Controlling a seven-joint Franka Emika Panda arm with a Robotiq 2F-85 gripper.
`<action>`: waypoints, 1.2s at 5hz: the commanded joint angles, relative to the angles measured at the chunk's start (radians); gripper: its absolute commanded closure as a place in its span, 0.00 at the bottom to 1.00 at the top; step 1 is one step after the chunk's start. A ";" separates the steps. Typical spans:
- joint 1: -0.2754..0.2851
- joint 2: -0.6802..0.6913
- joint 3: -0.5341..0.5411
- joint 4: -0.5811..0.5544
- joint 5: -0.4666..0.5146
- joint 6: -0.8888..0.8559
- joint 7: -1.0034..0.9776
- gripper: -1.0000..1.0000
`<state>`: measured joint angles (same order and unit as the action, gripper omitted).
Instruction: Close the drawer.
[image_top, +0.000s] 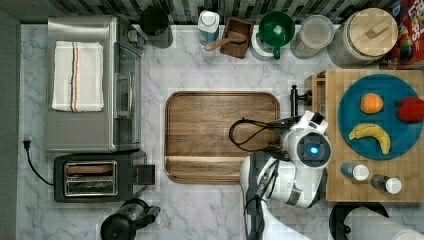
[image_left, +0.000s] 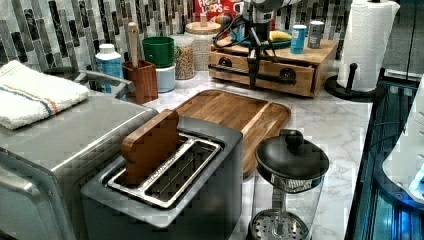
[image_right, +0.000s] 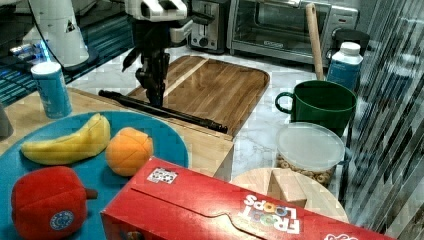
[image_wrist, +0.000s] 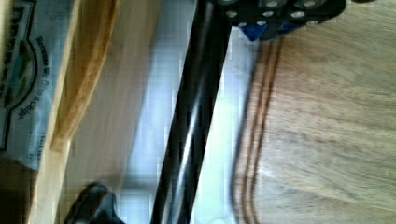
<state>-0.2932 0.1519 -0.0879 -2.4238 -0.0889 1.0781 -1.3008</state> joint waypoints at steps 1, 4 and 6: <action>-0.116 0.058 -0.091 0.218 -0.090 0.062 -0.097 1.00; -0.117 0.069 -0.078 0.249 -0.107 0.031 -0.084 1.00; -0.086 0.070 -0.109 0.249 -0.093 0.032 -0.094 1.00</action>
<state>-0.3169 0.2020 -0.1003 -2.3613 -0.1743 1.0674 -1.3350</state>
